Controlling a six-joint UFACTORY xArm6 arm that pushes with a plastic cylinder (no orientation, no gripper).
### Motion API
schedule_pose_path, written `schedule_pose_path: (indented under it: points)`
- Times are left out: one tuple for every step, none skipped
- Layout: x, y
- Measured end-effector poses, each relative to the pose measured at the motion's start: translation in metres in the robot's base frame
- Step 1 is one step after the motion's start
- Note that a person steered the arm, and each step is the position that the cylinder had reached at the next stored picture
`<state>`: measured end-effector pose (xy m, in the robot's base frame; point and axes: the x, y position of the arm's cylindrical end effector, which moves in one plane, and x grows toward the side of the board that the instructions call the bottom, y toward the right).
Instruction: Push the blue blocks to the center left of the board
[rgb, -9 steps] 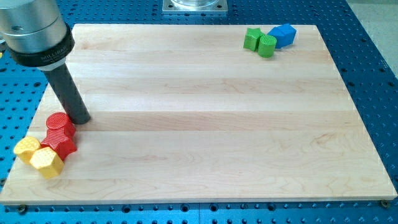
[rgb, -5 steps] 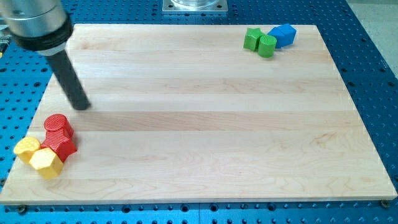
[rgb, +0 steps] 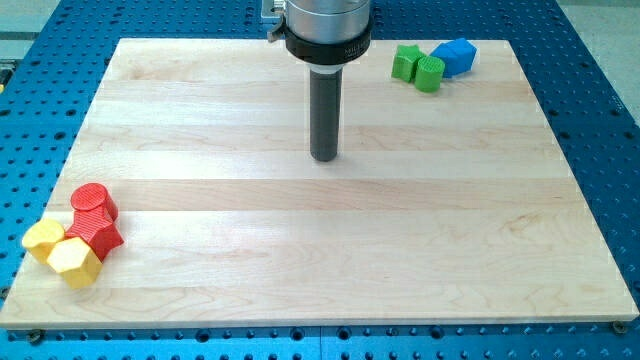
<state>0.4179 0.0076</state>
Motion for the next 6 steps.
schedule_pose_path:
  points:
    - [-0.003, 0.019]
    - [-0.02, 0.086]
    - [-0.071, 0.172]
    - [-0.131, 0.219]
    - [-0.161, 0.242]
    - [-0.185, 0.277]
